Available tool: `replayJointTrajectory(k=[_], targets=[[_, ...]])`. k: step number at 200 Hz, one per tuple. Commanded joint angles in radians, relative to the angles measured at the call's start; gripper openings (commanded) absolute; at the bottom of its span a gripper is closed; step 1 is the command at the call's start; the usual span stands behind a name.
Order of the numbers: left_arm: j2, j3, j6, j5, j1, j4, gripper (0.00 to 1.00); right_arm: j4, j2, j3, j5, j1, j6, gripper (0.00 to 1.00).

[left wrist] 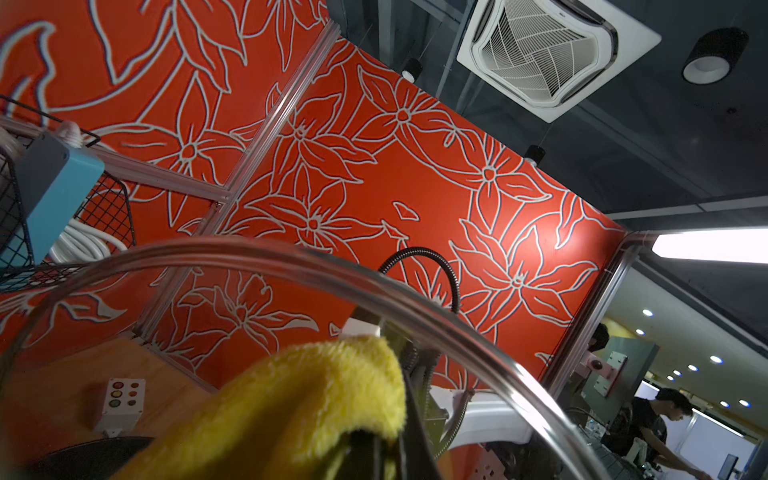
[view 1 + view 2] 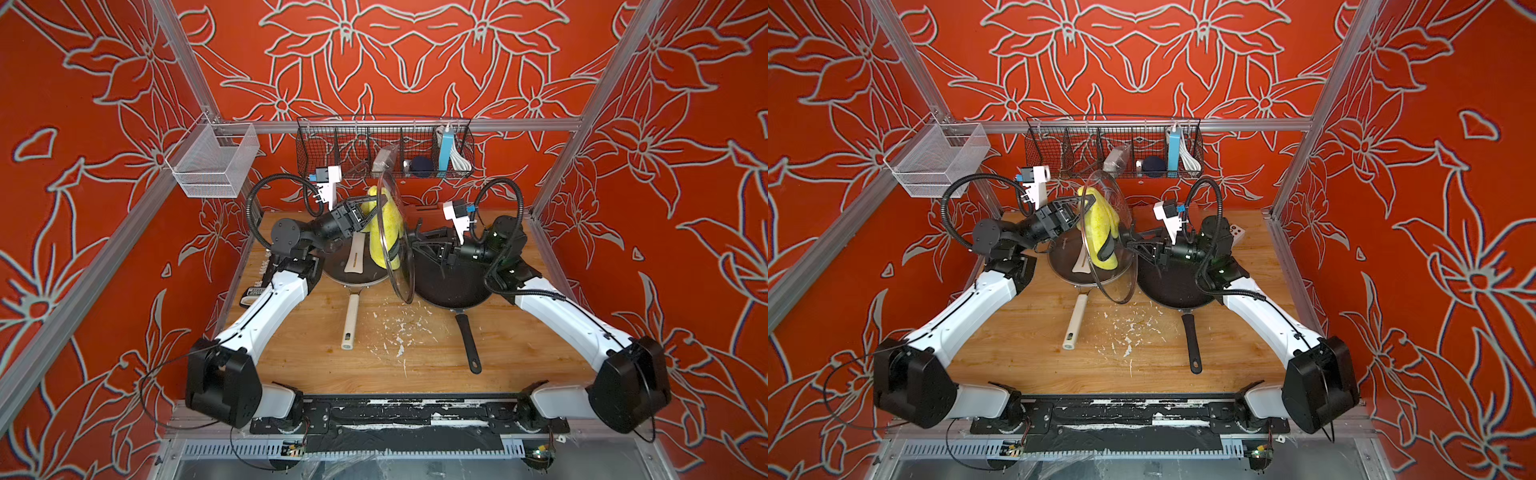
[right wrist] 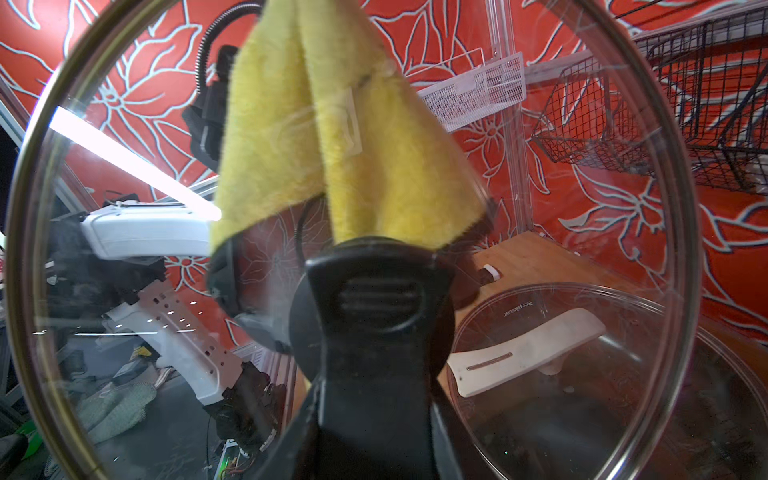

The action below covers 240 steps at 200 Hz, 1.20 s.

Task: Wipe the pot lid with a cloth
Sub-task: Wipe the pot lid.

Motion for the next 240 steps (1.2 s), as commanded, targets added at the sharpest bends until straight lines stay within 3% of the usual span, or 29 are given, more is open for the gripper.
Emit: replayJointTrajectory(k=[1, 56, 136, 191, 240], targets=[[0.095, 0.052, -0.131, -0.007, 0.000, 0.193, 0.00, 0.188, -0.076, 0.020, -0.054, 0.025, 0.019, 0.00], [0.180, 0.055, -0.192, -0.019, -0.005, 0.276, 0.00, 0.208, -0.088, 0.058, -0.030, 0.026, 0.027, 0.00], [0.157, -0.021, -0.165, -0.002, -0.062, 0.274, 0.00, 0.338, -0.001, 0.155, -0.020, 0.026, 0.129, 0.00], [0.151, -0.105, -0.158, 0.005, -0.141, 0.306, 0.00, 0.329, 0.023, 0.187, 0.002, 0.020, 0.120, 0.00], [0.060, -0.214, -0.145, 0.008, -0.203, 0.303, 0.00, 0.312, 0.046, 0.202, 0.016, -0.002, 0.104, 0.00]])
